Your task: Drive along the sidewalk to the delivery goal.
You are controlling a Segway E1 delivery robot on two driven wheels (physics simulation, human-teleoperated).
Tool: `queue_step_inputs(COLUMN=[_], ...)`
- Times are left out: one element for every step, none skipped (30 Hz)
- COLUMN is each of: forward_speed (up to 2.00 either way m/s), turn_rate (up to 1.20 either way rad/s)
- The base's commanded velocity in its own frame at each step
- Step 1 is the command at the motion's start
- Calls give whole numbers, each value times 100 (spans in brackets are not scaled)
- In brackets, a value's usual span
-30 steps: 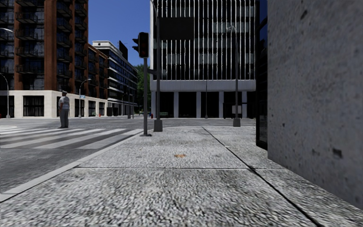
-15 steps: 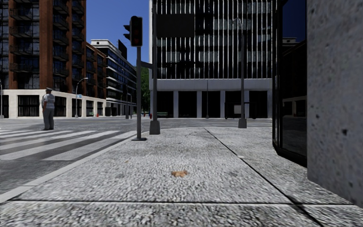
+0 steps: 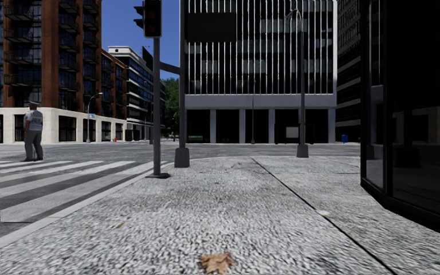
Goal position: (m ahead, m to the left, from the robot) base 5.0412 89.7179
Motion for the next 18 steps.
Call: queue_step_inputs(forward_speed=[200,200,200,200,200,200,200,200,200,200,200,200,200,200,200,200,200,200], turn_rate=[0,0,0,0,0,0,0,5,13,17,17,22,26,42,42,63,86,105])
